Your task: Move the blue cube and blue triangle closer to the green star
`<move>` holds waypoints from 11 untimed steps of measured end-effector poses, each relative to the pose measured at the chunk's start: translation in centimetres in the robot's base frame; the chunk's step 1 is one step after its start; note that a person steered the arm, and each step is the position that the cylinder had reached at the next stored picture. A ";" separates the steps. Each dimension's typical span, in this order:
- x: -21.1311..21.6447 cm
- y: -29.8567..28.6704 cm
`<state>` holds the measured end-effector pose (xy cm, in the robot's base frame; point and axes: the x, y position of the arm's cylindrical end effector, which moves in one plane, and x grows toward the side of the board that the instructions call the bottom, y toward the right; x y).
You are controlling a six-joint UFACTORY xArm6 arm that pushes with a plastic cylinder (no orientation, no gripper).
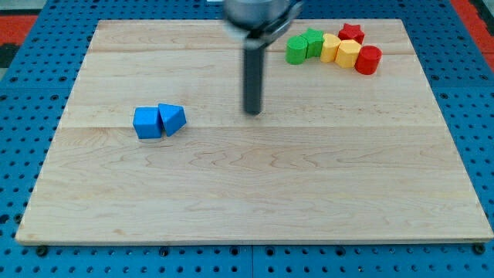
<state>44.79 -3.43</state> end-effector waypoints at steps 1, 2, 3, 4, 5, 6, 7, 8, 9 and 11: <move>3.2 -14.8; 2.2 -23.6; 0.6 -18.3; -0.3 -10.2; -3.8 -4.1; -5.8 0.7; -5.9 7.1; -6.4 11.4; -7.5 15.1; -10.9 16.5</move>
